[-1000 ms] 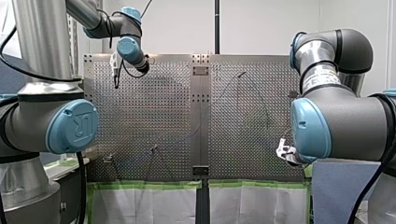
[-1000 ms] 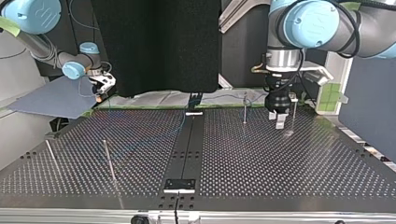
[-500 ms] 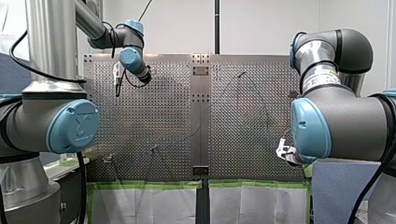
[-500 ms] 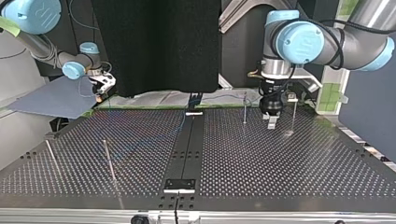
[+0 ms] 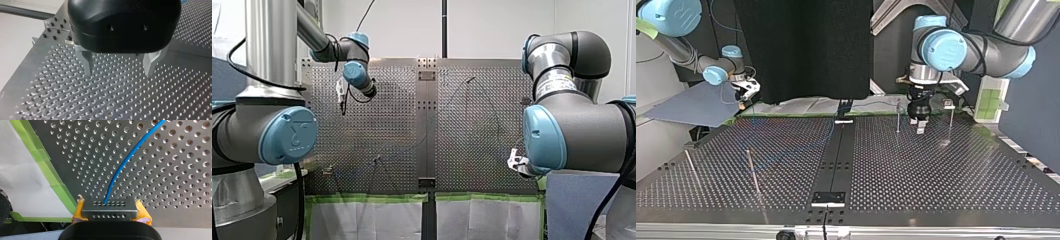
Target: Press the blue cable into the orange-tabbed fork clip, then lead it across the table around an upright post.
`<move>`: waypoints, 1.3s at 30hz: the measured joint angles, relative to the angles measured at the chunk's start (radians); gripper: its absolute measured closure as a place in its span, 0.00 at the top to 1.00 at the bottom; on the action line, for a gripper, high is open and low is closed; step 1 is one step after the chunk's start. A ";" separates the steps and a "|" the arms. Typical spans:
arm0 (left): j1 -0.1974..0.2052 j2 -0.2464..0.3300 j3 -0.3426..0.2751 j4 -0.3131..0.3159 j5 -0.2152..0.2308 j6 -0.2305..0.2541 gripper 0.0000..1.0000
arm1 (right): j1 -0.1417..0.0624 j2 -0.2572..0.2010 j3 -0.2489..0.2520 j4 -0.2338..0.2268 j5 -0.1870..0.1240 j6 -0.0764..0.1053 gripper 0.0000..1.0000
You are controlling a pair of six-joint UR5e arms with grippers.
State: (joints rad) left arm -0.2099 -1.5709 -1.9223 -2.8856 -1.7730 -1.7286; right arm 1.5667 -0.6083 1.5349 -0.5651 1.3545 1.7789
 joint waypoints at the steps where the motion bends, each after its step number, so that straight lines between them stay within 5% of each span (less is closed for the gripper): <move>1: -0.005 0.000 -0.007 0.008 -0.004 -0.007 1.00 | 0.000 0.000 0.000 0.000 0.000 0.000 0.00; 8: -0.039 0.000 -0.077 0.078 -0.045 -0.073 1.00 | 0.000 0.000 0.000 -0.001 0.002 -0.001 0.00; 24: -0.090 0.000 -0.231 0.237 -0.082 -0.074 1.00 | 0.005 0.000 0.000 -0.001 0.009 -0.001 0.00; 39: -0.098 0.000 -0.279 0.387 -0.085 -0.080 1.00 | 0.005 0.000 0.000 0.000 0.010 -0.005 0.00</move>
State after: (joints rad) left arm -0.3078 -1.5711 -2.2018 -2.4986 -1.8579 -1.8087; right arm 1.5715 -0.6084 1.5348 -0.5651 1.3642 1.7739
